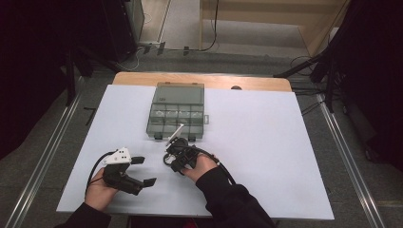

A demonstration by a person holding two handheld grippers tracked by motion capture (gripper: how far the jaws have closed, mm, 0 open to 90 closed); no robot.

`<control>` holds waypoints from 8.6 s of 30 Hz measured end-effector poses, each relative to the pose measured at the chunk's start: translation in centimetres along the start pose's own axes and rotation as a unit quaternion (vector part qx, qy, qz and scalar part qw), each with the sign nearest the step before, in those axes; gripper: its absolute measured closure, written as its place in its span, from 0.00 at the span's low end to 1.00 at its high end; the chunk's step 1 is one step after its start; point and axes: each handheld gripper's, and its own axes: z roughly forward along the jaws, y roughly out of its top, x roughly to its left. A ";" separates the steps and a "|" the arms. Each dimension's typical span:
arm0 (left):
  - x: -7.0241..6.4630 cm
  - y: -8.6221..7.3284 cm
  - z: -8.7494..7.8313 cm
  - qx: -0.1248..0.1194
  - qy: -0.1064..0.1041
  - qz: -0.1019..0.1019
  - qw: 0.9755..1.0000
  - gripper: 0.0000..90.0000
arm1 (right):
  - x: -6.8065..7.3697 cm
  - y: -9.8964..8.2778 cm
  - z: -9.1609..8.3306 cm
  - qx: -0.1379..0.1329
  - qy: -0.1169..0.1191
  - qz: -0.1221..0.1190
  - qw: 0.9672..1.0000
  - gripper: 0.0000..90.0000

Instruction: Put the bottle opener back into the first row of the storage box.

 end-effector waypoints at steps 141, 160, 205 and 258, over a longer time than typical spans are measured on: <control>0.0 0.1 0.3 0.001 -0.009 -0.002 1.000 0.05 | -15.7 10.5 -5.3 -0.072 0.087 -0.148 0.983 0.73; 0.0 0.1 0.2 -0.002 -0.014 -0.002 1.000 0.05 | -14.7 13.2 -2.9 -0.072 0.053 -0.214 0.973 0.71; 0.1 0.0 0.3 0.001 -0.003 -0.007 1.000 0.05 | -13.6 -1.7 -6.3 -0.193 0.083 -0.057 0.976 0.29; 0.1 0.0 0.4 0.010 -0.001 -0.004 1.000 0.05 | -13.4 -17.1 -5.7 -0.214 0.070 -0.022 0.974 0.27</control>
